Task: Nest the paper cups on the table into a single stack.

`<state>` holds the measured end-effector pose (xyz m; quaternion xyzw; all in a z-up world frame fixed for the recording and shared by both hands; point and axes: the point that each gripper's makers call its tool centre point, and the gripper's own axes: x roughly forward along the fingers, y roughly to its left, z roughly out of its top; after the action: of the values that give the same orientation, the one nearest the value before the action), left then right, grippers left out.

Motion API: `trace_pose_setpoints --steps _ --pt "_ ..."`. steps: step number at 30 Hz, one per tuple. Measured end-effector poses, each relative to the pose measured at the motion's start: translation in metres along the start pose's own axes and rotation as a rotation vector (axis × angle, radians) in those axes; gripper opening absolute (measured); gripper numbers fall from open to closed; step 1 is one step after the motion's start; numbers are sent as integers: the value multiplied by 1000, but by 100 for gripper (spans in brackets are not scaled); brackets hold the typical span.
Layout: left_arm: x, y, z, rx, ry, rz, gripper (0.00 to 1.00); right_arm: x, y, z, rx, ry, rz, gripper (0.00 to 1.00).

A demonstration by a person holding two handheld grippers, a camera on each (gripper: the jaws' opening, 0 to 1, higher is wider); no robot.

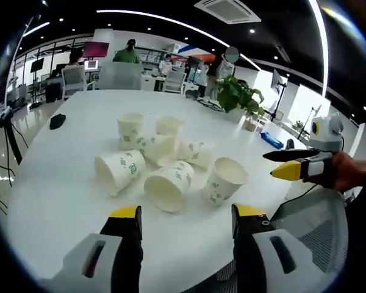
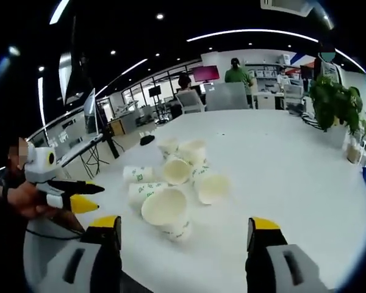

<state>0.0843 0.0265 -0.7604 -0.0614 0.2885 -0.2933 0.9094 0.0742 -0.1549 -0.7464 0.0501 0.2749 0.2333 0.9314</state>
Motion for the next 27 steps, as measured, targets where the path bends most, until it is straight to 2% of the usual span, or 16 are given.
trace_pose_setpoints --steps 5,10,19,27 --pt "4 2 -6 -14 23 -7 57 -4 -1 -2 21 -10 -18 86" --pt "6 1 -4 -17 34 -7 55 -6 1 -4 20 -2 -19 86" --pt "15 11 -10 -42 51 4 52 -3 3 -6 26 -3 4 81" --pt "23 7 -9 -56 53 2 51 -4 3 -5 41 -15 11 81"
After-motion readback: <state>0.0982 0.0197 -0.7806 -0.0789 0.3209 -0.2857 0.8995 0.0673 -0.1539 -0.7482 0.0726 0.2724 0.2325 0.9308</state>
